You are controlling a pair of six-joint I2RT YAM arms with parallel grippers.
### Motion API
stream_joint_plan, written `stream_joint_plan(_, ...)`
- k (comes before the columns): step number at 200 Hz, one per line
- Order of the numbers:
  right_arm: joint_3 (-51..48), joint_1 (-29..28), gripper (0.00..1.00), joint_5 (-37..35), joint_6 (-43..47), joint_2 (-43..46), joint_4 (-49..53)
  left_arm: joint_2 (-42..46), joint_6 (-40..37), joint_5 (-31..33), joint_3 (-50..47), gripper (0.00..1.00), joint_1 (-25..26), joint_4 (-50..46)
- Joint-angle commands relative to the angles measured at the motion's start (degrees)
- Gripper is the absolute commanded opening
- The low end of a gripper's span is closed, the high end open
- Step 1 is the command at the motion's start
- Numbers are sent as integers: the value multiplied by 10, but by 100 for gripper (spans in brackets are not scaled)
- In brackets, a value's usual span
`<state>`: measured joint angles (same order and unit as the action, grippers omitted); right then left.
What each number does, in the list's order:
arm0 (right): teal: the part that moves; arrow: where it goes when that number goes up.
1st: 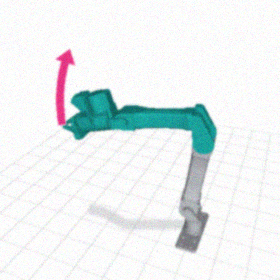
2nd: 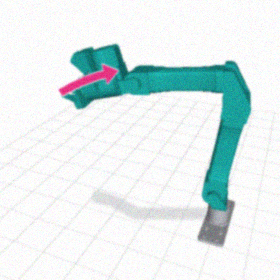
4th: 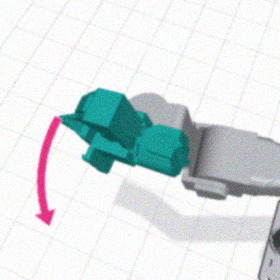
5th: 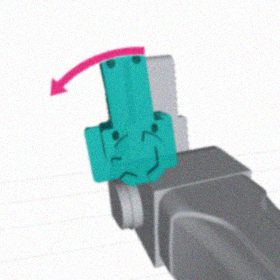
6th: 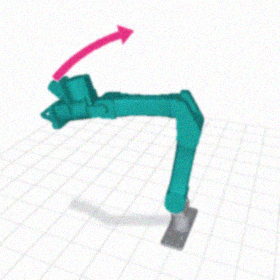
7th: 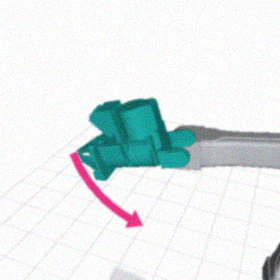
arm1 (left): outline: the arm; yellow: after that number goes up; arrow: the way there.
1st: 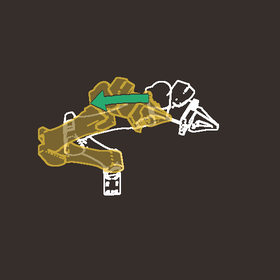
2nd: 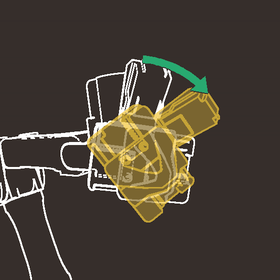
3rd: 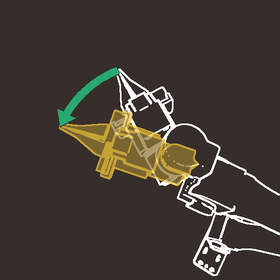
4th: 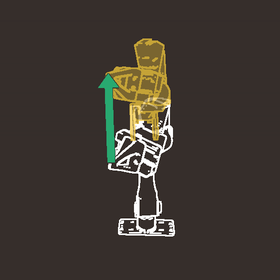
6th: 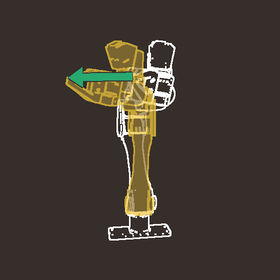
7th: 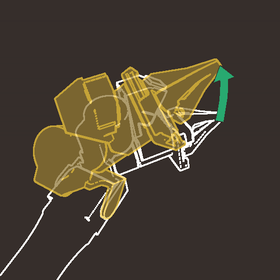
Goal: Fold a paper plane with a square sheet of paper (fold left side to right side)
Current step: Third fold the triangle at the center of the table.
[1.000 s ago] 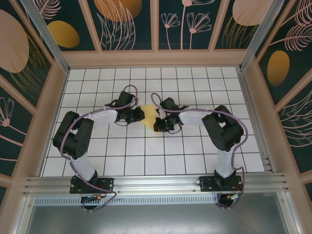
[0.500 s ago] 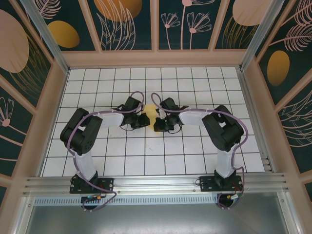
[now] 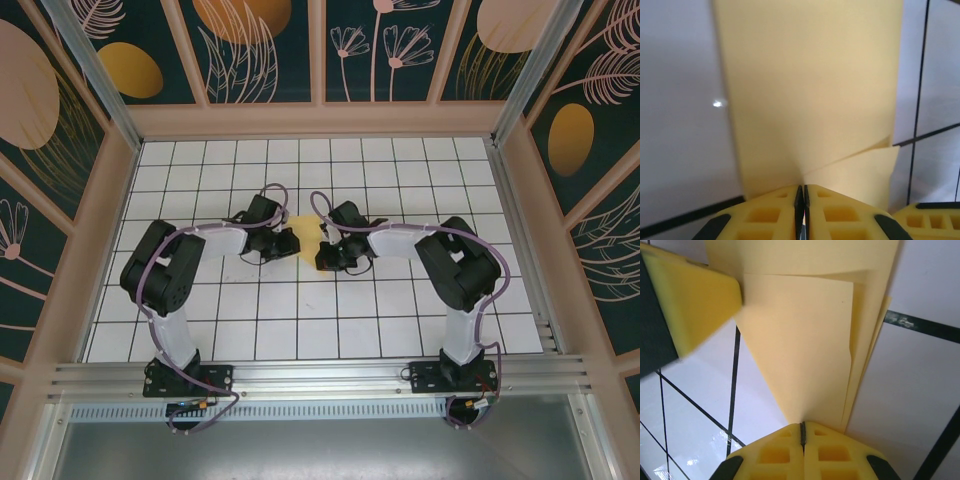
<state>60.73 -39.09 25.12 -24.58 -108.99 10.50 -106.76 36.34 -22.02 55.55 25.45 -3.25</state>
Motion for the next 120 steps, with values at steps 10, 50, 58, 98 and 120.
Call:
stream_joint_plan(10,-50,-10,0,-39,-3,-14,111,-13,-36,80,26,17,-41,-52)
stream_joint_plan(50,-64,-15,0,-32,-13,-6,95,21,-36,64,38,23,-42,-55)
stream_joint_plan(58,-66,-15,0,-32,-14,-3,92,32,-33,62,36,24,-42,-55)
stream_joint_plan(98,-64,-15,0,-21,-19,10,69,81,7,-13,-24,37,-42,-7)
stream_joint_plan(120,-51,-14,0,-22,-18,27,52,109,29,-43,-54,43,-42,18)
